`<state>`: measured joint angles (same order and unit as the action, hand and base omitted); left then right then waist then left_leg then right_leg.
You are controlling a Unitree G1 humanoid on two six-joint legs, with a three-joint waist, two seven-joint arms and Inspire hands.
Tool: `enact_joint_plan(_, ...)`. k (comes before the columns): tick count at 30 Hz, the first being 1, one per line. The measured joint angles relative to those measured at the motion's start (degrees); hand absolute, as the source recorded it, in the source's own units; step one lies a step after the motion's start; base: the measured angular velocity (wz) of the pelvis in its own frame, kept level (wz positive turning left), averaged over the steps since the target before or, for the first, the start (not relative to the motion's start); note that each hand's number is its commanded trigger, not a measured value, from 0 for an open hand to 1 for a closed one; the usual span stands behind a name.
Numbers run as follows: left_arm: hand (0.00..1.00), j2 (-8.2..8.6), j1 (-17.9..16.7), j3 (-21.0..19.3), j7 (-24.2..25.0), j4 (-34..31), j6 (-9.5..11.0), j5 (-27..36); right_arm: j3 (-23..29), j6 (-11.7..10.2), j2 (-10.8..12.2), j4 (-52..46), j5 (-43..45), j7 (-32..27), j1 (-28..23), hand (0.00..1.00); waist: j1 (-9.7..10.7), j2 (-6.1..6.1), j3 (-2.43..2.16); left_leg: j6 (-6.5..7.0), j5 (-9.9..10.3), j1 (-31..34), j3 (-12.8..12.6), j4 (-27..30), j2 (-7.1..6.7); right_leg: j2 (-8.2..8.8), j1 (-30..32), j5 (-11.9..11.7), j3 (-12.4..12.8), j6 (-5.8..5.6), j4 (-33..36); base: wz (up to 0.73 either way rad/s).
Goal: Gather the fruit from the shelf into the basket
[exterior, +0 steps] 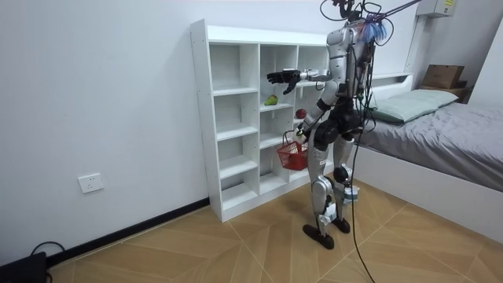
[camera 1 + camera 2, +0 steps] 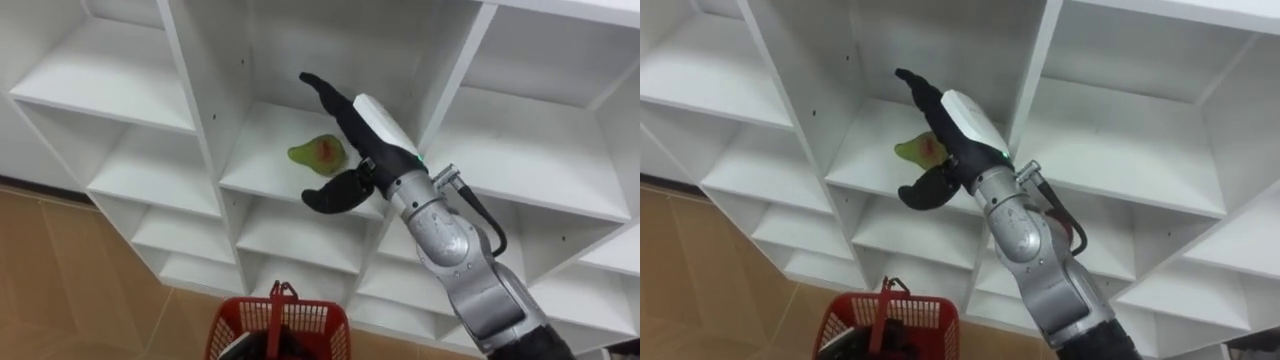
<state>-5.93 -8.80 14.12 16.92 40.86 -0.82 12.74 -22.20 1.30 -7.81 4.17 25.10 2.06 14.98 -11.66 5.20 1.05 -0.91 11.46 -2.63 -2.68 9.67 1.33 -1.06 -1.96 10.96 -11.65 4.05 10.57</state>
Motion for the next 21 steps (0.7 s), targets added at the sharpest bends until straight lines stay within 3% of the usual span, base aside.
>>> enact_joint_plan(9,1.0,0.18,0.0,-0.9,0.1,-0.2,0.0,-1.2,-0.1,0.0,-0.7,3.5,5.6,-0.2,1.8,0.0,0.0,0.17,0.12,0.0,0.0,0.4,0.8,0.0,-0.04,0.09,0.1,0.0,-1.1,0.0,0.0,0.04)
enact_joint_plan(21,1.0,0.15,-0.1,-1.0,0.0,-0.7,1.1,-1.2,0.0,0.0,-0.9,7.2,10.3,-1.8,2.5,0.0,-1.9,0.82,0.42,-0.01,0.0,0.2,0.9,0.0,-0.05,0.06,0.0,0.0,-1.0,0.01,0.0,0.0)
